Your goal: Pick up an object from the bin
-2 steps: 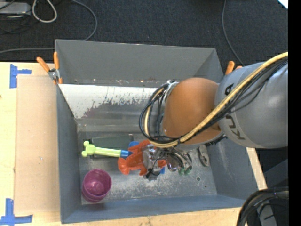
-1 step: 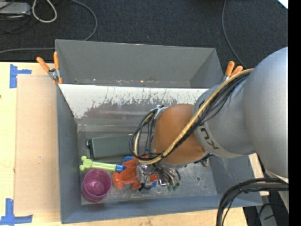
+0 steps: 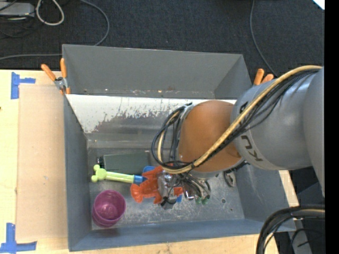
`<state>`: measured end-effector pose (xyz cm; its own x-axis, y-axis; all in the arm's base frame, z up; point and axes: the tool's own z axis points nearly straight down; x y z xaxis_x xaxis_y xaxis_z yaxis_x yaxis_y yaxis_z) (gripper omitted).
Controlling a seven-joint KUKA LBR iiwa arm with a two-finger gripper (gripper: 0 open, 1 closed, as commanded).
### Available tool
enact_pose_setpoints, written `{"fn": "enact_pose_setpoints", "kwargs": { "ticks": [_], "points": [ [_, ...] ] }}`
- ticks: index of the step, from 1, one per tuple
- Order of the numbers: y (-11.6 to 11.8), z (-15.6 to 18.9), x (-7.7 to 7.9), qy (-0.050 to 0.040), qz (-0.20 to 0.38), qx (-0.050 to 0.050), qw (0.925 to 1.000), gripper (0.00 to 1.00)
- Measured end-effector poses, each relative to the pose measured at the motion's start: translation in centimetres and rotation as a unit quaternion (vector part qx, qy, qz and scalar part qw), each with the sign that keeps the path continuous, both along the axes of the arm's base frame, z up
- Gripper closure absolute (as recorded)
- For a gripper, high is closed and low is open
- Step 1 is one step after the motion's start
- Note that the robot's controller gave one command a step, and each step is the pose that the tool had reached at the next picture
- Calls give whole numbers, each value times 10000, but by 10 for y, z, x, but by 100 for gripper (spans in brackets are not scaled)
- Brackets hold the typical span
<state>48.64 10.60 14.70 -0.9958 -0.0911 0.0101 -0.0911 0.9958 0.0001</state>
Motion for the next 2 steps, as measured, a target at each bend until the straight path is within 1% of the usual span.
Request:
{"fn": "enact_pose_setpoints", "kwargs": {
  "ticks": [1, 2],
  "points": [
    [-5, 25, -11, 31, -77, -6, 10000, 100],
    [-1, 19, -4, 22, 19, -4, 10000, 100]
  ]
}}
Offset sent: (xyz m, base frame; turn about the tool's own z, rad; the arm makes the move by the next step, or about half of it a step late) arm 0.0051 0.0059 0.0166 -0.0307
